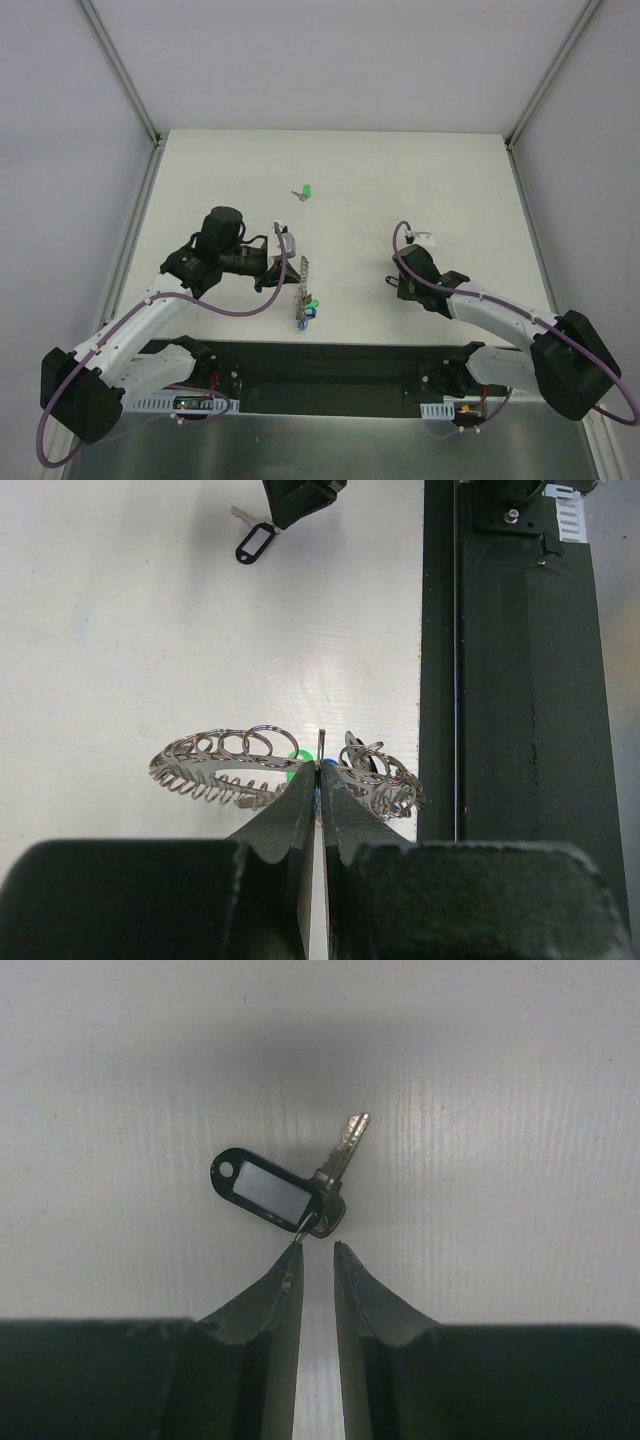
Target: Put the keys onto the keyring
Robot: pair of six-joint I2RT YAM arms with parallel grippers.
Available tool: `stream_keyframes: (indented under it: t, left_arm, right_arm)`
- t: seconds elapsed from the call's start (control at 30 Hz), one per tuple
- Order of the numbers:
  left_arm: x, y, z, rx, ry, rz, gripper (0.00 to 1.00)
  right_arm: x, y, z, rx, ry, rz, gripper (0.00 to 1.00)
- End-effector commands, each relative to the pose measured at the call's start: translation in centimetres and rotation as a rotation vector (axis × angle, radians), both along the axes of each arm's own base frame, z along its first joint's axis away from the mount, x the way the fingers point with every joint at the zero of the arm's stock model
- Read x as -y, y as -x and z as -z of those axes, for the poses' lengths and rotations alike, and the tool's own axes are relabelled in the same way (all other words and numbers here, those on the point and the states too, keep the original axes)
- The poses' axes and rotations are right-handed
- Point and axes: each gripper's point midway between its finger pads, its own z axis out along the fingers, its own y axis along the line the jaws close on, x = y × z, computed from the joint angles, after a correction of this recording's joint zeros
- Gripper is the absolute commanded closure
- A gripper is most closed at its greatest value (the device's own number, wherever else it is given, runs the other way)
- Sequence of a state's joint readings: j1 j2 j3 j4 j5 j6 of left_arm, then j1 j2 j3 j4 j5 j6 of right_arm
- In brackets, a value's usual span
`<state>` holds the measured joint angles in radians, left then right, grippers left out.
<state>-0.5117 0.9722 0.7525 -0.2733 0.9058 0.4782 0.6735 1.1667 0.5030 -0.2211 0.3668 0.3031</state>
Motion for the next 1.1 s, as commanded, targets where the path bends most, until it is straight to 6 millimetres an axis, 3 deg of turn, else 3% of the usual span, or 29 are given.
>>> stream_keyframes:
  t: [0.0,0.3,0.6,1.07]
  left_arm:
    - [0.4,0.5,-1.2,0.044,0.046,0.031,1.0]
    - [0.4,0.5,-1.4,0.052,0.049,0.03,1.0]
    - [0.4,0.6,-1.4,0.054,0.05,0.028,1.0]
    - [0.3,0.7,-1.6,0.061,0.053,0.027,1.0]
  right_arm:
    - [-1.3,-1.4,-1.7,0.047,-0.06,0.012,0.79]
    - [-1.1,-2.0,-3.6,0.11,-0.079,0.033,0.75]
    - [-1.1,-1.8,-2.0,0.065,-0.063,0.045,0.77]
    - [-1.2,-1.8,-1.4,0.041,-0.039,0.023,0.95]
